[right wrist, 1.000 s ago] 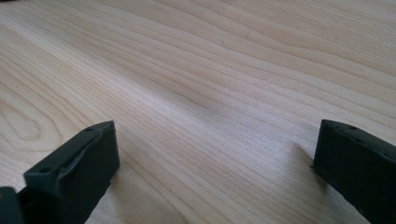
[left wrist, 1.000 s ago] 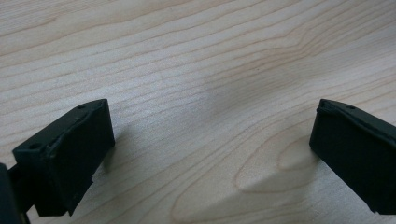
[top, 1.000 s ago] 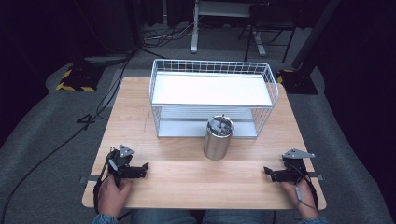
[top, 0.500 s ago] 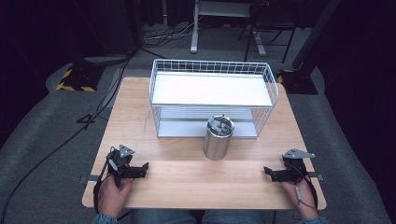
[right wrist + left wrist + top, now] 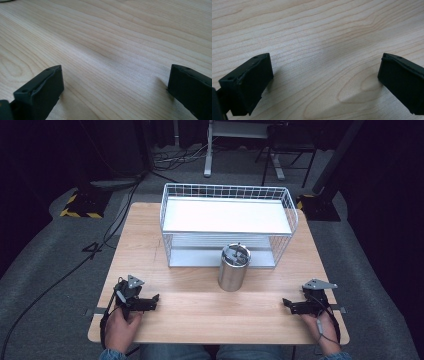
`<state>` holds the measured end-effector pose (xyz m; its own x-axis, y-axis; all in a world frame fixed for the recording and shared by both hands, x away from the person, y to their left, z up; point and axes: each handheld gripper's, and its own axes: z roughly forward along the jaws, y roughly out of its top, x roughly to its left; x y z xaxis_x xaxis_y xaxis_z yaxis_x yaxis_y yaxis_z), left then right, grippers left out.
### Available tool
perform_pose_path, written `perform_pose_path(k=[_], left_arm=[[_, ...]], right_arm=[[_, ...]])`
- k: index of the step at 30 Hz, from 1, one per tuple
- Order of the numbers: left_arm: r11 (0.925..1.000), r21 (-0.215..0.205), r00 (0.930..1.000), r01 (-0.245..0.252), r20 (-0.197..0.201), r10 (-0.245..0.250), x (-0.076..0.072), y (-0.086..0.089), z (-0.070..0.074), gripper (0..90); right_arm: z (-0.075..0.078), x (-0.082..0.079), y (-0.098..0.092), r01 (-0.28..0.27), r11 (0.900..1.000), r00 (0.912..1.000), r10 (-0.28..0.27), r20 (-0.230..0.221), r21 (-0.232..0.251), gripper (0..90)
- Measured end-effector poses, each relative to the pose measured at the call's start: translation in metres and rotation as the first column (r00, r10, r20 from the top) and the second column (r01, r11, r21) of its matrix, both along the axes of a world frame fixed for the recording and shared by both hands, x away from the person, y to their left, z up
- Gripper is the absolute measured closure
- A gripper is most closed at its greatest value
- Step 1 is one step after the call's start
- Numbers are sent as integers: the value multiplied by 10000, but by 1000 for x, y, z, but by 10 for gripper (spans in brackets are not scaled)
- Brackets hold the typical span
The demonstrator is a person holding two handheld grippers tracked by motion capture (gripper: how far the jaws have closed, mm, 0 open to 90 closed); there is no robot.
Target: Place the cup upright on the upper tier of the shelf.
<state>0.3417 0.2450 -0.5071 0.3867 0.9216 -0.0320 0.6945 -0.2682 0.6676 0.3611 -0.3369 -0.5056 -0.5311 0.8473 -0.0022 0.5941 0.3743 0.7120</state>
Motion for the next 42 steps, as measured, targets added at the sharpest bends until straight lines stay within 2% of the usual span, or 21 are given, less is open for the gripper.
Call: perform_pose_path(k=[2, 11, 16, 17, 19, 26, 32, 42], left_arm=[[10000, 1, 10000, 1, 2, -1, 0, 0, 0, 3], [10000, 2, 10000, 1, 0, -1, 0, 0, 0, 3], [10000, 3, 10000, 4, -1, -4, 0, 0, 0, 3], [10000, 5, 10000, 4, -1, -4, 0, 0, 0, 3], [10000, 3, 10000, 1, 1, -1, 0, 0, 0, 3], [10000, -1, 10000, 0, 0, 0, 0, 0, 0, 3], [10000, 2, 10000, -3, -1, 3, 0, 0, 0, 3], [10000, 4, 10000, 0, 1, 0, 0, 0, 0, 3]], right_arm=[[5, -1, 0, -40, 9998, 10000, 39, 87, 210, 2], [30, -4, 4, -289, 9978, 9978, 252, 613, 605, 0], [37, -5, 7, -448, 9954, 9958, 378, 829, 845, 0], [41, -5, 8, -531, 9924, 9945, 425, 962, 1106, 0], [45, -6, 11, -608, 9894, 9930, 466, 1087, 1316, 0], [61, -7, 21, -977, 9798, 9844, 693, 1618, 1743, 0], [73, -8, 29, -1143, 9743, 9789, 771, 1895, 1942, 0], [86, -6, 38, -1303, 9717, 9739, 882, 2093, 1969, 0]])
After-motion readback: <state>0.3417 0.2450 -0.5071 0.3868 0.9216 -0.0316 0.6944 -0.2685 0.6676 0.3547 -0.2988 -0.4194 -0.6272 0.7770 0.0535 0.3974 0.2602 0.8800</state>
